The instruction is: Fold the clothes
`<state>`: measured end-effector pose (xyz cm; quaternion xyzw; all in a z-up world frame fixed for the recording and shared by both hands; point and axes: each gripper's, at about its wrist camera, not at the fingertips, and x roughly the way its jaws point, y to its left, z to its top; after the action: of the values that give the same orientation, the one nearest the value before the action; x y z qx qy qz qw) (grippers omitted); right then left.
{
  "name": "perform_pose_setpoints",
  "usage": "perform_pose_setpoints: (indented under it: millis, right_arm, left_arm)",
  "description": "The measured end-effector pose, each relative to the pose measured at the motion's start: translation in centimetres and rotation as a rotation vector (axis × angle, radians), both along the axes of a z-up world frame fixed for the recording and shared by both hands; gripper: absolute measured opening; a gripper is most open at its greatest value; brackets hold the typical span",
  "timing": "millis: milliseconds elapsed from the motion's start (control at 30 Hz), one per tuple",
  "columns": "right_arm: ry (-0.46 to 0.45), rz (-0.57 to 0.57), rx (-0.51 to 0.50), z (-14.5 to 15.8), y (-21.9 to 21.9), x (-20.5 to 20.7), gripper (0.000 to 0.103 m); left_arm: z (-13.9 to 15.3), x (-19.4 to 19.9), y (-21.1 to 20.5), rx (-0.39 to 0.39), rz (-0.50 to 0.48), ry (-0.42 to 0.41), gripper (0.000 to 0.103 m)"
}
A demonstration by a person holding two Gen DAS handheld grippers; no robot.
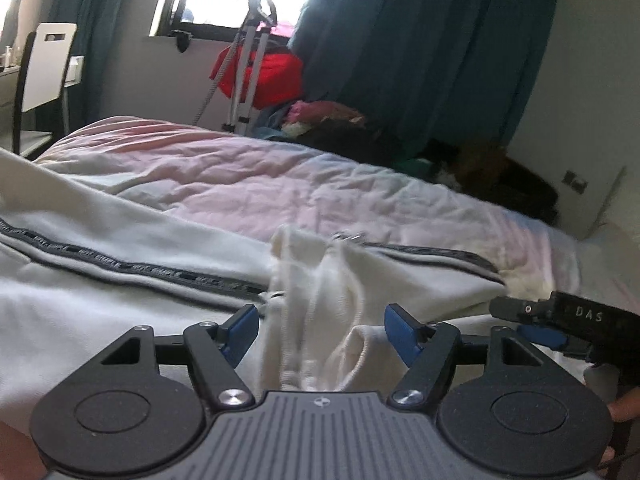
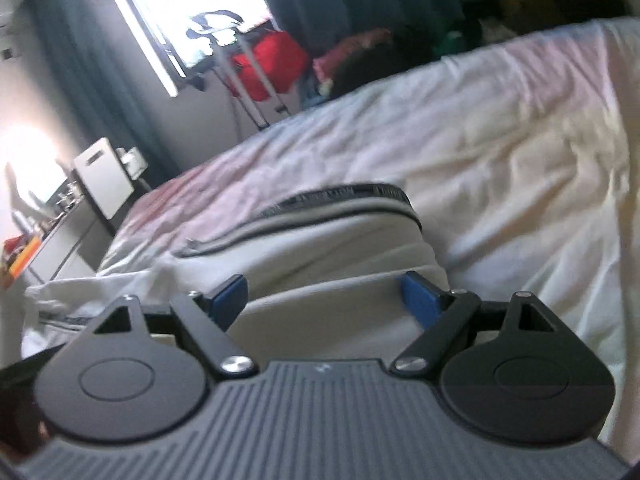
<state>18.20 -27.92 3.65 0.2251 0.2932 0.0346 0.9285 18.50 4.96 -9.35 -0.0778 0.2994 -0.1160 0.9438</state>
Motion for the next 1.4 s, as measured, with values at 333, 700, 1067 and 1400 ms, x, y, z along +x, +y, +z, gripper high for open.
perform_pose_setpoints:
  millis: [333, 700, 1067, 1400]
  right_arm:
    - [-0.011, 0.004, -0.157, -0.6, 2.7, -0.3, 0.088]
    - [-0.015, -0.014, -0.156, 0.4, 2.9, -3.1, 0.086]
    - [-0.038, 0.0, -0.131, 0.6, 3.9, -4.2, 0.086]
    - [-0.041, 0.025, -0.134, 0.5, 4.8, -3.2, 0.086]
  left_arm:
    - [-0.3, -0.2, 0.3, 0.061, 0.011, 0.0, 0.075]
    - [2.9, -3.3, 5.9, 0.069, 0.264, 0.04, 0.083]
    - [2.6, -5.5, 23.5, -0.565, 0.706, 0.163, 0.084]
    - [-3.6, -3.9, 31.3, -0.904, 0.898, 0.246, 0.078]
